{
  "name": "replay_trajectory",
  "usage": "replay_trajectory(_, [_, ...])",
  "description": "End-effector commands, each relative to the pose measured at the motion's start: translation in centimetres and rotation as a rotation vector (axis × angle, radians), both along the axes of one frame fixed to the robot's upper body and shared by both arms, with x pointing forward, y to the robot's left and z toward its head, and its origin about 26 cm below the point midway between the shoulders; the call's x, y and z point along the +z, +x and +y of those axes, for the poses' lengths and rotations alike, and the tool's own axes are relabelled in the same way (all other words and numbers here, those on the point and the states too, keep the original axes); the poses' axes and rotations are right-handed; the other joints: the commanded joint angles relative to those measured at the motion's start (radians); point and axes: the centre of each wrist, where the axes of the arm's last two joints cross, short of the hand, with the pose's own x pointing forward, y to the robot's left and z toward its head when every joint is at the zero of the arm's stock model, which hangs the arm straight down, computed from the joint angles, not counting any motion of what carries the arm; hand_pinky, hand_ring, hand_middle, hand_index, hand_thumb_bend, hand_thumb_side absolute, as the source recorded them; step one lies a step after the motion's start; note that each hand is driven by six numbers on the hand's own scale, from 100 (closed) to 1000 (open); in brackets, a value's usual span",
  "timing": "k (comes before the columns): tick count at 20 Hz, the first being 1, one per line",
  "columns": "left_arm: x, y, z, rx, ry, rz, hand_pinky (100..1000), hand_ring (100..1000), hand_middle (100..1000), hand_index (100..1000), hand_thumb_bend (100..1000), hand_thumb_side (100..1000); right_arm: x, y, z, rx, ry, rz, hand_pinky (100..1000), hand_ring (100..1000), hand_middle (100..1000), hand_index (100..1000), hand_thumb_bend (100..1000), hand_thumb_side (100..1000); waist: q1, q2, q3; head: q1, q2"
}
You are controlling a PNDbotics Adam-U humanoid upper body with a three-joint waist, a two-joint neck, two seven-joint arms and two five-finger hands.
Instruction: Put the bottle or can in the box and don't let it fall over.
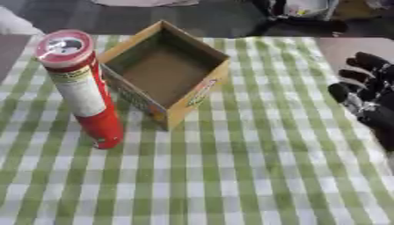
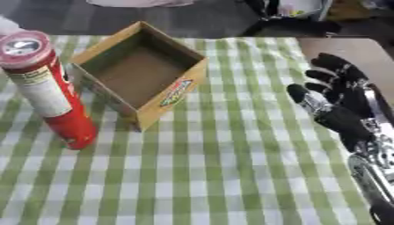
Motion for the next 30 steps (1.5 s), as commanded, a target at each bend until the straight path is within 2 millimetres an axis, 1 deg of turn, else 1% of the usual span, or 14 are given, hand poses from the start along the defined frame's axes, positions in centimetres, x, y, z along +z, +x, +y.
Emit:
replay_trajectory(1, [1.2, 0.3, 0.2, -0.017, 0.044, -0.01, 870, 997, 863, 905, 792, 303, 0.9, 0.0, 0.1, 0.016, -0.013, -0.027, 787, 805, 798, 829, 600, 172, 0.003, -0.008, -0.002, 0.003, -0.01])
replay_trajectory(16, [2.0, 1.5, -1.7, -0.089, 0.071, -0.02, 864, 994, 860, 901, 804, 295, 1.0, 0.1, 0.3, 0.029, -0.008, -0.027, 788, 805, 799, 829, 599, 172, 0.003, -0.004, -0.008, 0.003, -0.016])
replay_trajectory(20, [2.0, 1.6, -1.8, -0.092, 0.069, -0.021, 864, 994, 860, 901, 804, 295, 1.0, 0.1, 0.4, 0.03, -0.008, -0.027, 788, 805, 799, 829, 599, 172, 0.002, -0.004, -0.009, 0.004, -0.017])
replay_trajectory(24, [2.2, 2.2, -3.0, -0.132, 0.063, -0.018, 861, 994, 860, 900, 807, 293, 1.1, 0.2, 0.5, 0.037, -0.005, -0.028, 788, 806, 799, 829, 599, 172, 0.002, -0.001, -0.014, 0.008, -0.016])
replay_trajectory(30, [2.4, 2.7, -3.9, -0.173, 0.075, -0.017, 858, 993, 858, 899, 807, 289, 1.1, 0.3, 0.6, 0.041, -0.002, -0.029, 788, 806, 799, 829, 598, 172, 0.003, 0.002, -0.018, 0.01, -0.016])
